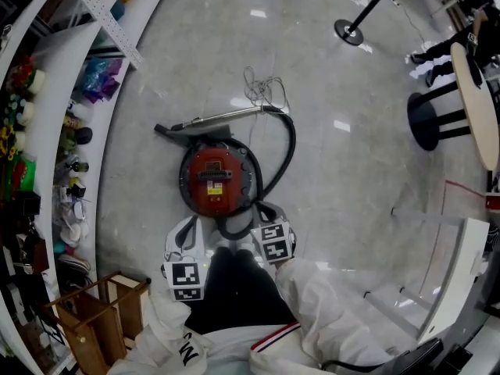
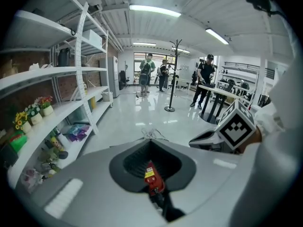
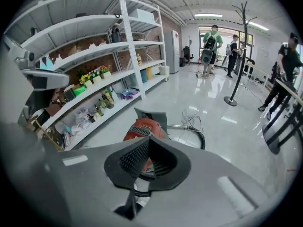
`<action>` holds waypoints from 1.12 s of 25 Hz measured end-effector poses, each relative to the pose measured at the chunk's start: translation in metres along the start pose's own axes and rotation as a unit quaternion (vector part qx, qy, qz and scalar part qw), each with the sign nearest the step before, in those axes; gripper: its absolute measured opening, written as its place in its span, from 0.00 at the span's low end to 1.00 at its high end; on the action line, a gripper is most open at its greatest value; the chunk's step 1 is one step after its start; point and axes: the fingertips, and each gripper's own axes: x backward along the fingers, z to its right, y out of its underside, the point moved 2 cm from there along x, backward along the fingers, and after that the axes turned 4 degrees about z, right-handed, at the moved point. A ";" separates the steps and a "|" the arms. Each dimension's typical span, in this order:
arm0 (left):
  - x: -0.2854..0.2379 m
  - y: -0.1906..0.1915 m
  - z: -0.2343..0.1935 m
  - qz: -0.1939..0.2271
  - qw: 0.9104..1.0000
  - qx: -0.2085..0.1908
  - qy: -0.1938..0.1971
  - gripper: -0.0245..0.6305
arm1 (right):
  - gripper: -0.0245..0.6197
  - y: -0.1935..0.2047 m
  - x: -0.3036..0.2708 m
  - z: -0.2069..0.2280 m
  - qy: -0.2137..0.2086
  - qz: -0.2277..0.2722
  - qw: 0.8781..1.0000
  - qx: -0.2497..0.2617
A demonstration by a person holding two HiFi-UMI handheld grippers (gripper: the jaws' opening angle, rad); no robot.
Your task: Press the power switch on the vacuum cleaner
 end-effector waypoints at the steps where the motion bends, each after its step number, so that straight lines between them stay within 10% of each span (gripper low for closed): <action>1: 0.001 -0.006 0.000 0.005 1.000 -0.001 -0.002 0.04 | 0.04 -0.007 0.005 0.003 0.000 0.007 1.000 -0.002; 28: 0.061 -0.105 -0.013 0.082 0.996 -0.007 -0.020 0.04 | 0.04 -0.136 0.145 -0.012 -0.027 0.142 0.989 0.030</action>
